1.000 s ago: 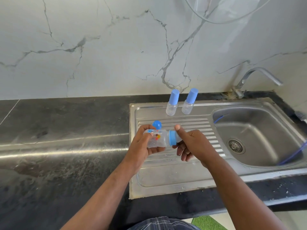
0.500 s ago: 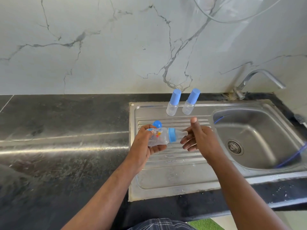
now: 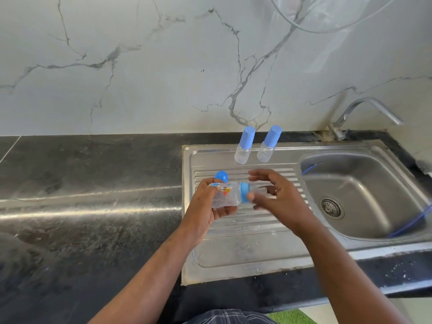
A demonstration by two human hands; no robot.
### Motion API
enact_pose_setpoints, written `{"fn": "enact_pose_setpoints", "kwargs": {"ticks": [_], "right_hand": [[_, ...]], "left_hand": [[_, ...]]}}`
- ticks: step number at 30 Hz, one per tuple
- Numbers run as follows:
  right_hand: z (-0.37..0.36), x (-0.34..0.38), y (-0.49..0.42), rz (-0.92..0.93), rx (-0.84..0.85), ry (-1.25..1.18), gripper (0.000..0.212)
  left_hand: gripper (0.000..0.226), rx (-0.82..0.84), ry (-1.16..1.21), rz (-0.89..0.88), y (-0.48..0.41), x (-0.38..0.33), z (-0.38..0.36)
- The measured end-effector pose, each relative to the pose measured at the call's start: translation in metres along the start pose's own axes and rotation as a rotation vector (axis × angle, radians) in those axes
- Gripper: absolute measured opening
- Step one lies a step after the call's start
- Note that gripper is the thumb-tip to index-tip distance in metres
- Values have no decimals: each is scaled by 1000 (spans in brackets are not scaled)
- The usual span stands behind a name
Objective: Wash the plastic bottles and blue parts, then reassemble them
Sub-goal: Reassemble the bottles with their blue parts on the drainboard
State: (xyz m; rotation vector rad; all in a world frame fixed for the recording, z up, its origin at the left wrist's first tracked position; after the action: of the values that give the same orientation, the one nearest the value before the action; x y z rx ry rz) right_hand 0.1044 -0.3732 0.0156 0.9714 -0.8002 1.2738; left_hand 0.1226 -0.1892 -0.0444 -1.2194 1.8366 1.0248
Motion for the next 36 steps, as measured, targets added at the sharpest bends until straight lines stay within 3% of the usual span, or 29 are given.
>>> {"fn": "enact_pose_setpoints", "kwargs": {"ticks": [2, 7, 12, 15, 17, 21, 25, 31, 33, 34, 36], "right_hand": [[-6, -5, 1, 114, 46, 175, 51], [-14, -7, -2, -77, 1, 73, 21], [-15, -16, -3, -163, 84, -45, 26], [-15, -23, 1, -129, 77, -65, 41], [-16, -27, 5, -75, 63, 19, 49], [-21, -36, 1, -55, 25, 57, 37], [-23, -43, -6, -138, 50, -126, 27], [-23, -55, -12, -215, 155, -224, 28], [-17, -58, -15, -217, 195, -104, 28], [-13, -59, -19, -183, 195, 73, 30], [-12, -57, -26, -128, 202, 349, 35]], "left_hand": [[26, -5, -8, 13, -1, 1, 0], [19, -1, -57, -2, -3, 4, 1], [18, 51, -209, -76, -4, 3, 7], [23, 60, -172, 12, -2, 12, 11], [39, 42, -117, 72, 2, 22, 14], [45, 11, -95, 34, 4, 31, 14], [34, 16, -212, -96, -1, 28, 12], [38, 96, -402, -139, -4, 33, 18], [31, 167, -621, -97, -7, 36, 27], [31, 195, -758, -75, -9, 37, 32], [49, 233, -932, -47, -11, 35, 34]]}}
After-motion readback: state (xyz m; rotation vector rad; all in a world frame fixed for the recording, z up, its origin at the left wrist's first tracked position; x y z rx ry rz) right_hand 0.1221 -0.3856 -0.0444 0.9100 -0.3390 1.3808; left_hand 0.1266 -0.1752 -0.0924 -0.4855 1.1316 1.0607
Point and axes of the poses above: each hand's wrist, its own y-axis away from the middle knuckle, its own z-axis out of the back of the hand, x = y × z, the point moved 5 cm from there along -y, towards the middle knuckle, and after that the axes turned 5 degrees about -z, right-handed, at the moved point
